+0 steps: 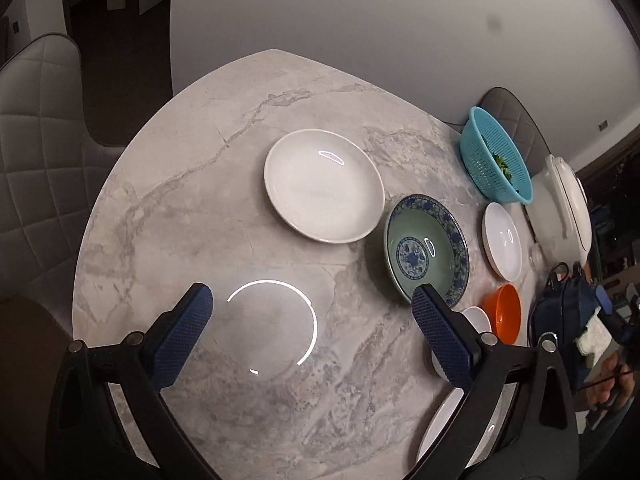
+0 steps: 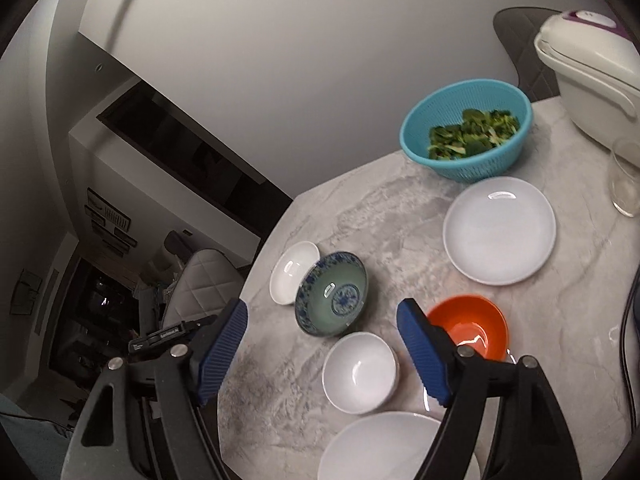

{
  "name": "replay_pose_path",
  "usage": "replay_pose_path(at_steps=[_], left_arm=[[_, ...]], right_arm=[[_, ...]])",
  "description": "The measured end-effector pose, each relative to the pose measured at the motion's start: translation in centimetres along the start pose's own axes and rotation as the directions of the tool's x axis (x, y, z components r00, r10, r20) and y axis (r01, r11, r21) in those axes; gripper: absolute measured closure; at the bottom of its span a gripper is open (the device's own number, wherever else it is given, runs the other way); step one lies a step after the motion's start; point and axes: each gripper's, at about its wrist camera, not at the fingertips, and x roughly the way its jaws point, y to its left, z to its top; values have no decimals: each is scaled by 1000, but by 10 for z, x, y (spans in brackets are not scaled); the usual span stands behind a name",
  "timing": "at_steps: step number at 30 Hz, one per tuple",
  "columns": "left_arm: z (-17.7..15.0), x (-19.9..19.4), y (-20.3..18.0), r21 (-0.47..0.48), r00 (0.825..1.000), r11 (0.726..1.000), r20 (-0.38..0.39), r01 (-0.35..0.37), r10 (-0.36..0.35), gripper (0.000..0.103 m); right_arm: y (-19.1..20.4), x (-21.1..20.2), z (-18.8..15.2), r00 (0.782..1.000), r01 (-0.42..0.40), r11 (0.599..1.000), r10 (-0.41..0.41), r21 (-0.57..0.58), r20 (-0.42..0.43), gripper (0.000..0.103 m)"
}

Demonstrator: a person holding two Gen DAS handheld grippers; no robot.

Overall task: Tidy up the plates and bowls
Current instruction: 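Move both tools to the medium white plate beside the teal basket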

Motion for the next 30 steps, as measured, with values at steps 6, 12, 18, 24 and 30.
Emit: replay_pose_path(at_steps=[6, 12, 18, 24, 30], left_arm=[[19, 27, 7, 48, 998, 998, -47, 35, -33, 3], [22, 49, -1, 75, 994, 994, -80, 85, -79, 3], [36, 58, -10, 73, 989, 989, -79, 132, -126, 4], [71, 78, -122, 353, 976, 916, -168, 192, -140, 5], [104, 175, -261, 466, 962, 857, -249, 221, -113, 5]], right_arm=[[4, 20, 33, 999, 43, 998, -44, 49, 21, 23], [4, 56, 41, 998, 61, 997, -60, 42, -24, 22], [-5, 82, 52, 995, 96, 994, -94, 53, -41, 23], [-89, 49, 60, 957, 272, 920, -289, 283, 19, 23], [-180, 49, 40, 933, 333, 835, -359, 438, -25, 26]])
